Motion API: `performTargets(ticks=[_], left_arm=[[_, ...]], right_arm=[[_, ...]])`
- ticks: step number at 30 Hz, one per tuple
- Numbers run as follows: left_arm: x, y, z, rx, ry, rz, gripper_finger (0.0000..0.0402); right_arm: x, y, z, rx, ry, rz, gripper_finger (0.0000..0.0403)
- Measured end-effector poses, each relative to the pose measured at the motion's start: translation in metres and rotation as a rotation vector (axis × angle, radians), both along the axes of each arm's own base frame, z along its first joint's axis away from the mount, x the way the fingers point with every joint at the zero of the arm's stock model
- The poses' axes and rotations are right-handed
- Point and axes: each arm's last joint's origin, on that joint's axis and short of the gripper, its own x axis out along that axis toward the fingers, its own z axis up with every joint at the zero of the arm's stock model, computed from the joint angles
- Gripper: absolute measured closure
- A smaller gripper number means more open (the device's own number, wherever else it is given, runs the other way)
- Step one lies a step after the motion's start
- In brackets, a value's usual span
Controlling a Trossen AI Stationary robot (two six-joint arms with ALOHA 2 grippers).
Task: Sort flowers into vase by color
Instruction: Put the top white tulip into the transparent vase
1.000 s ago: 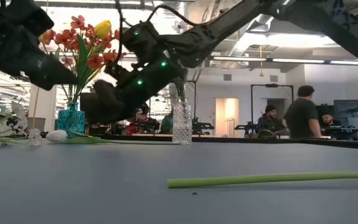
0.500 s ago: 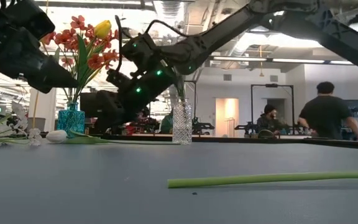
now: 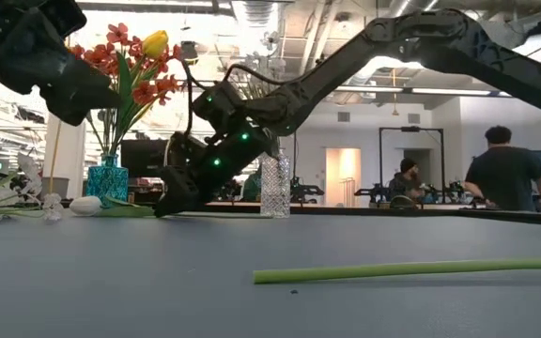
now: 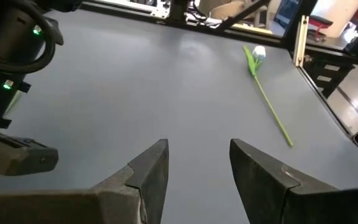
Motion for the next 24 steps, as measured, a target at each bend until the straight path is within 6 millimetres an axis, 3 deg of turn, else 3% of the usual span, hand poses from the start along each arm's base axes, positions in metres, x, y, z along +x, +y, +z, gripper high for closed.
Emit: performTargets(ticks=[7,15,19,24], left_arm=[[0.001,0.0,0.002,-0.011,-0.003,0.001,0.0242],[0.001,-0.001,0.002,-0.023,-0.002,0.001,0.0242],[0.001,-0.002,0.002,-0.047,0.003,-0.026,0.0242],[0.001,-0.003,0.002,-0.061,0.012,-0.071,0.0242]], right_arm=[[-0.004,0.007,-0.004,0.043,0.082,0.087,0.0214],[-0.003,0.016,0.0,0.064,0.106,0.116,0.038],[0.0,0.019,0.009,0.129,0.13,0.076,0.0377],[-0.004,0.032,0.023,0.176,0.297,0.115,0.0386]])
